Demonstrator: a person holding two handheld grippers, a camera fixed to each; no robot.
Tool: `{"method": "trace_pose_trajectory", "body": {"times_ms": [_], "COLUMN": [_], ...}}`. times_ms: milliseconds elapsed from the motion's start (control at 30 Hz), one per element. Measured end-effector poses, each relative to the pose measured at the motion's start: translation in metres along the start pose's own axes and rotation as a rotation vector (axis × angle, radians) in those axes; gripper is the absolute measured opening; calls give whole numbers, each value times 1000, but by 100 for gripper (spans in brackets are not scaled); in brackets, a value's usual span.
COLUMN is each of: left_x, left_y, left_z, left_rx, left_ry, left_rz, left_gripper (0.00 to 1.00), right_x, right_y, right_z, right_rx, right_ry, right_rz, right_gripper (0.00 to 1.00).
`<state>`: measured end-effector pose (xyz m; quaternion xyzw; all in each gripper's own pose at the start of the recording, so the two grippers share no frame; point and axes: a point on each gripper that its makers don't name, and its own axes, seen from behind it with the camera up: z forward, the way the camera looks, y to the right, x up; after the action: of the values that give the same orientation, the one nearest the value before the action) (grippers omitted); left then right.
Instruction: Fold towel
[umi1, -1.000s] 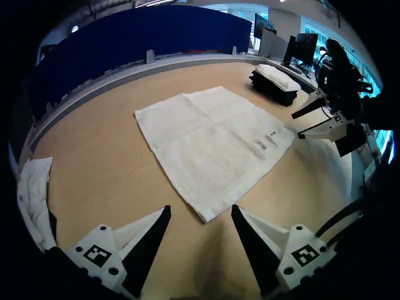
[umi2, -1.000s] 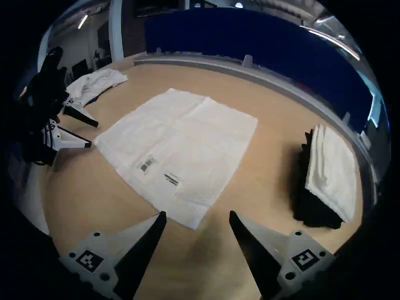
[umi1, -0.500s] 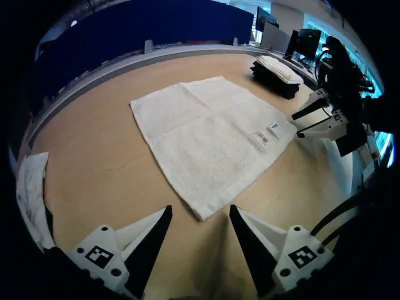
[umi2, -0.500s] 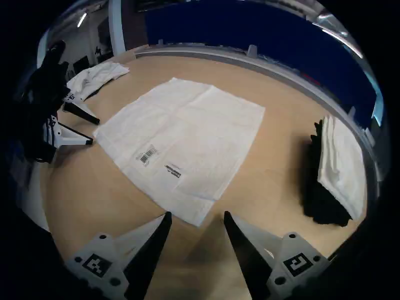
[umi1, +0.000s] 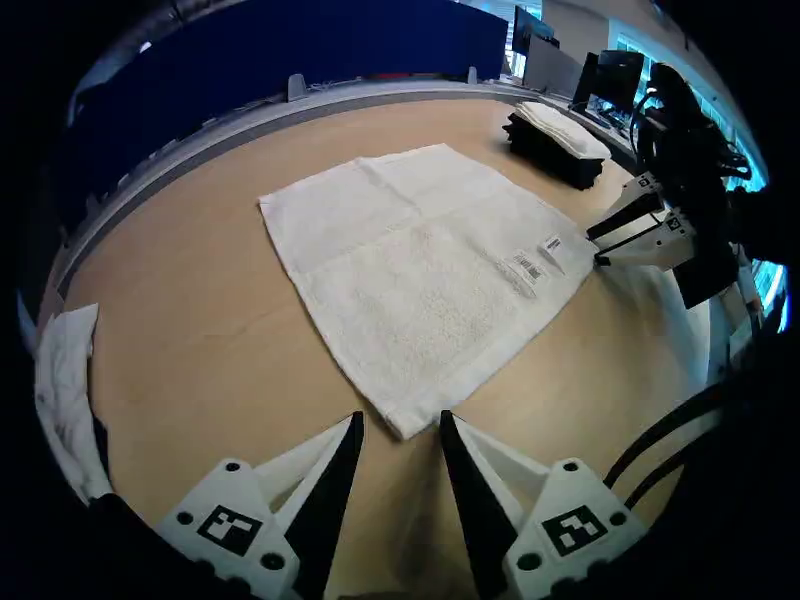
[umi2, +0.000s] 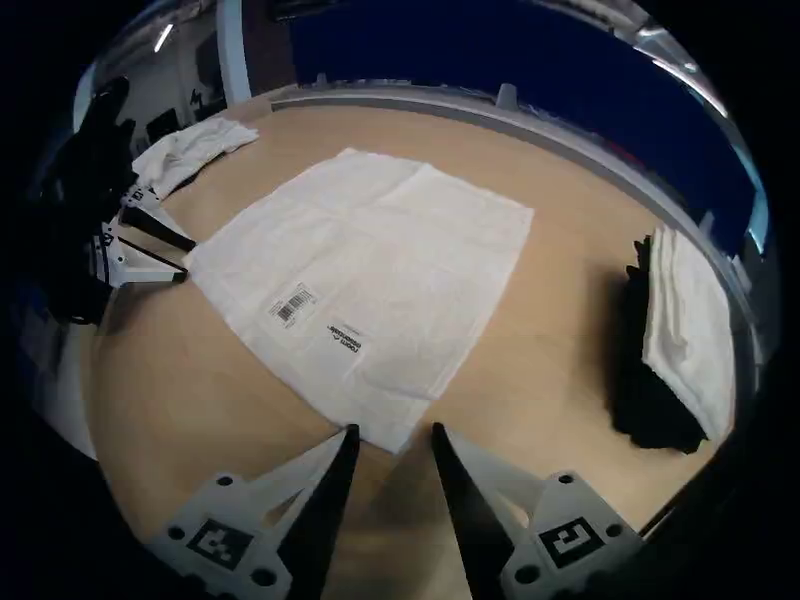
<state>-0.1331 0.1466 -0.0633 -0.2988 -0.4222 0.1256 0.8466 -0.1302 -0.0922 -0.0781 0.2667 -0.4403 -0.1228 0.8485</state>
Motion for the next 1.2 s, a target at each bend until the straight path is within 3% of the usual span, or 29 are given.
{"method": "trace_pose_trajectory", "body": {"times_ms": [267, 400, 533, 667, 800, 1200], "left_x": [0, -1, -1, -1, 0, 1], "left_y": [-1, 0, -2, -6, -8, -8], "left_z": [0, 0, 1, 2, 3, 3], "left_rx": [15, 25, 36, 47, 50, 64], "left_ry": [-15, -18, -20, -22, -22, -16], "left_rz": [9, 17, 10, 1, 4, 9], "left_gripper": [52, 51, 33, 23, 21, 21], "right_x": [0, 0, -1, -2, -2, 0], "right_y": [-1, -2, -2, -3, -4, -5], "right_z": [1, 0, 0, -1, -1, 0], "right_rx": [-7, -6, -8, -5, -3, -12], "right_ry": [-3, -4, -3, -5, -9, -15], "right_rz": [-10, -14, -11, -12, -14, -9], "right_gripper": [55, 49, 40, 35, 27, 26]}}
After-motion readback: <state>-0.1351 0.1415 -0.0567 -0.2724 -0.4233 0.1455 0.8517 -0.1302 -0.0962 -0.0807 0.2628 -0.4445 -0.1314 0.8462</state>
